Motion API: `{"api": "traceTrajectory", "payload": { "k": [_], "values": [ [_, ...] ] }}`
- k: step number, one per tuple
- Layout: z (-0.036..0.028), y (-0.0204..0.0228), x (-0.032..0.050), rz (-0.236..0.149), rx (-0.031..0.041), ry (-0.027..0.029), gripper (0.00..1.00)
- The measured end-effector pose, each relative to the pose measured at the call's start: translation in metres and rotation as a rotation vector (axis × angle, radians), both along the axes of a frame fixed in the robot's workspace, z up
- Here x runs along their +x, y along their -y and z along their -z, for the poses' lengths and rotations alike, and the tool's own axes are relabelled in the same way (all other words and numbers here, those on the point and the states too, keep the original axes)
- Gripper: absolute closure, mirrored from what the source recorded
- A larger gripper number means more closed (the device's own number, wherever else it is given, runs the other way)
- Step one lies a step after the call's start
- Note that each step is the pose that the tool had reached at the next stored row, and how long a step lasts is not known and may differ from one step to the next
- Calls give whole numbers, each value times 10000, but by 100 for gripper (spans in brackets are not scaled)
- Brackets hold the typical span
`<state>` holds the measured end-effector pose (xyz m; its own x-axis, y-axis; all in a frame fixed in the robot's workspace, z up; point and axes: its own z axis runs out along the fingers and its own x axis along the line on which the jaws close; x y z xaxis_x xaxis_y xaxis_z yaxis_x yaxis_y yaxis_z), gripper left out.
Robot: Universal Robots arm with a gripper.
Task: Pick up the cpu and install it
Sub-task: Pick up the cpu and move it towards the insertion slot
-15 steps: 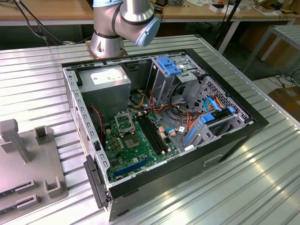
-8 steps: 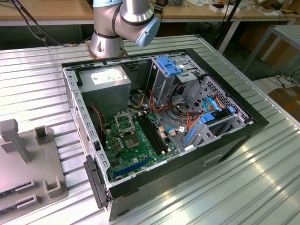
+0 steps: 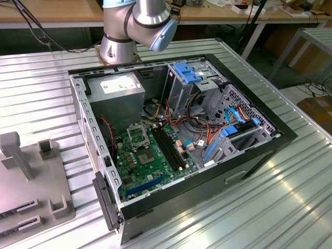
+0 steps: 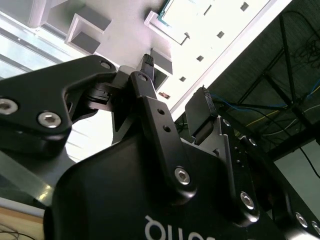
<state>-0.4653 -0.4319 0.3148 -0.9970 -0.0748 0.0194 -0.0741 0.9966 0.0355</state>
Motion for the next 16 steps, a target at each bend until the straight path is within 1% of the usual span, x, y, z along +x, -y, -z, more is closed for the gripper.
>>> {"api": "traceTrajectory", "payload": {
  "k": [4,7,8,9,10,12,13,14,16],
  "values": [
    [1,0,0,0,-2,-1,47],
    [8,17,0,0,-12,0,47],
    [27,36,0,0,-13,1,47],
    [77,66,1,12,-12,2,47],
    [109,73,0,80,-13,0,47],
    [146,81,0,192,-13,4,47],
    [176,94,0,256,-13,7,47],
    [204,119,0,271,-13,12,47],
    [228,147,0,270,-13,17,47]
  ]
}}
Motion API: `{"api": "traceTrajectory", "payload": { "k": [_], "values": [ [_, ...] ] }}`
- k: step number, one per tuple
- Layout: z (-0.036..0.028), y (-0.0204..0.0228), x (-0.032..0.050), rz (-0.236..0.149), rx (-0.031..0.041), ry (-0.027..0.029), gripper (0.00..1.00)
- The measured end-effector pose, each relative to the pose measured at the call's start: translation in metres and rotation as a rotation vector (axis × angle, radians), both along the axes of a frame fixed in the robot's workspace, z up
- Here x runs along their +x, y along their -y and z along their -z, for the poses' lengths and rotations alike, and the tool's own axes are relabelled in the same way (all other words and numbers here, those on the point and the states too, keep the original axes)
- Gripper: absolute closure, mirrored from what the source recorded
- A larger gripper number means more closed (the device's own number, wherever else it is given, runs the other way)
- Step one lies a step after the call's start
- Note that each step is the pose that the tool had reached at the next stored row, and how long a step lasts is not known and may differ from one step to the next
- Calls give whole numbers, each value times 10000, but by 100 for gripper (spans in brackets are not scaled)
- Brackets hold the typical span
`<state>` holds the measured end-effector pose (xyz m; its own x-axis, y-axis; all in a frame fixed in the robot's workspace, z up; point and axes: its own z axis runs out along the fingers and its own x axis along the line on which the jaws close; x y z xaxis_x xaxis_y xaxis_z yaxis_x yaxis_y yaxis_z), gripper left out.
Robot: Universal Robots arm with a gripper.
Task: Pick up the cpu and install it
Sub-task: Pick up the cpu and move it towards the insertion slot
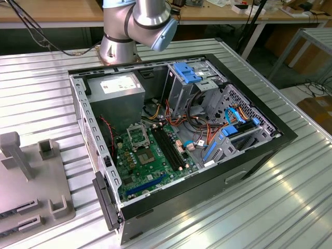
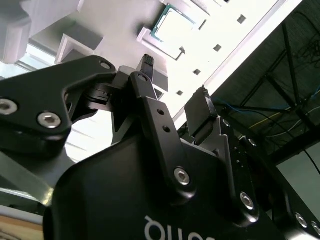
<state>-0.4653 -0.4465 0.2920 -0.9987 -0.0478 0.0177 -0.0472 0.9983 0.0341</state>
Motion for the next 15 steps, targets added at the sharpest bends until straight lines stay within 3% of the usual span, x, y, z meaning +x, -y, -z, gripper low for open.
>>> {"api": "traceTrajectory", "payload": {
  "k": [3,7,15],
  "values": [
    [49,39,1,0,1,6,47],
    [89,60,0,0,0,22,47],
    [113,69,0,0,0,30,47]
  ]
}}
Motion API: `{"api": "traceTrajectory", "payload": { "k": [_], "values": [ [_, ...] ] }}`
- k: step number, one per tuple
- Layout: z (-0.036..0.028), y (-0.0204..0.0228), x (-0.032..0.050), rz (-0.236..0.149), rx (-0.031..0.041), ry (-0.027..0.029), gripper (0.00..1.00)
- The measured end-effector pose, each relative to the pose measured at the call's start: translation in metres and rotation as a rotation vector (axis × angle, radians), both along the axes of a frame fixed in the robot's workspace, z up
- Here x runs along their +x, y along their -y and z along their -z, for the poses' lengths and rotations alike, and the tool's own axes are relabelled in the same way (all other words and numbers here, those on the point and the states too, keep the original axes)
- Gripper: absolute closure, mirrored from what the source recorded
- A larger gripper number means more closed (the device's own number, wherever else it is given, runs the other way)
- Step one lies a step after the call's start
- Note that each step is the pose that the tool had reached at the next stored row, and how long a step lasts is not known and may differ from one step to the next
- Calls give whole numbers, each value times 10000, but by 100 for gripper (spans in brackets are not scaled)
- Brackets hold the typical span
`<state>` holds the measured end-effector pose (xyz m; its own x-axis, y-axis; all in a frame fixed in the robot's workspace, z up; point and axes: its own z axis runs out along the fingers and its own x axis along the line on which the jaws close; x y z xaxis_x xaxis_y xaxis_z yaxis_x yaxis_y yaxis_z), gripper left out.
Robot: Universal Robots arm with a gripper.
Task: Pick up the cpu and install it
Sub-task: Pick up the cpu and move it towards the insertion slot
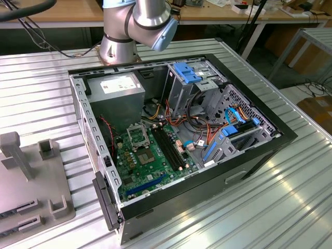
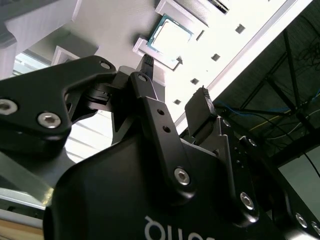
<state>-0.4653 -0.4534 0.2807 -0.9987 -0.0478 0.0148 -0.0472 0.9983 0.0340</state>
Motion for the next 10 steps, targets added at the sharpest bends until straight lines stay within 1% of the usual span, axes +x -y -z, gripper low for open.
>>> {"api": "traceTrajectory", "payload": {
  "k": [3,7,10],
  "values": [
    [4,1,0,1,1,1,47],
    [10,13,0,-1,0,0,47],
    [18,37,0,0,-1,-1,47]
  ]
}}
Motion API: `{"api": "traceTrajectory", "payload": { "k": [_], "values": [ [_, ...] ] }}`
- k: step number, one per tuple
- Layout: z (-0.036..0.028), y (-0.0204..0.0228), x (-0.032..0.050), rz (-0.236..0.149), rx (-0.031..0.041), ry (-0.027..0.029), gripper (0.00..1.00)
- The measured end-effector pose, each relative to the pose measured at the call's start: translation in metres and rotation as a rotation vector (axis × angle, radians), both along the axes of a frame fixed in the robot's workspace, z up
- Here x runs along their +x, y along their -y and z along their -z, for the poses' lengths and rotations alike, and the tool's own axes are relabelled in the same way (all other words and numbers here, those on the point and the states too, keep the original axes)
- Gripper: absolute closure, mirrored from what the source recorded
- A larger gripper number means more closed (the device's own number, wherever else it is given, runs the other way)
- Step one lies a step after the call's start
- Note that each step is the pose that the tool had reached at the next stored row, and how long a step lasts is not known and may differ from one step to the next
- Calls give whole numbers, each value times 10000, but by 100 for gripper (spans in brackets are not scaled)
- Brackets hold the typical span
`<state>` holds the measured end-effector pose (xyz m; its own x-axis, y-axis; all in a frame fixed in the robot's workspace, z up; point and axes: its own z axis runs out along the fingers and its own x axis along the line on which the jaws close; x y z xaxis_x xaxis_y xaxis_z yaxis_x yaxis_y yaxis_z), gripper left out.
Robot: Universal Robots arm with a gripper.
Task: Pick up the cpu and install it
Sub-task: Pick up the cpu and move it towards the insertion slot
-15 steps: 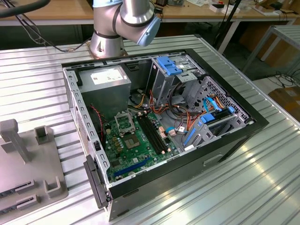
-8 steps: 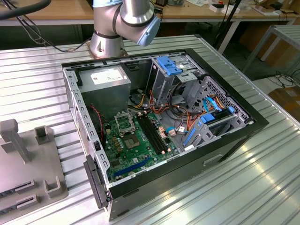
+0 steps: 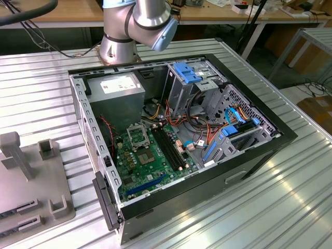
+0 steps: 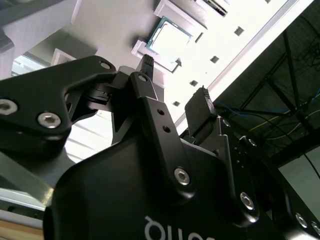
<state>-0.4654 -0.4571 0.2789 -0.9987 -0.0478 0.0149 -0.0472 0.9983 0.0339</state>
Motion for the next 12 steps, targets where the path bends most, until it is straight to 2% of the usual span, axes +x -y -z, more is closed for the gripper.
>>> {"api": "traceTrajectory", "payload": {
  "k": [3,10,12],
  "values": [
    [8,29,0,-1,1,1,47],
    [10,41,1,-2,0,2,47],
    [35,48,0,-1,1,2,47]
  ]
}}
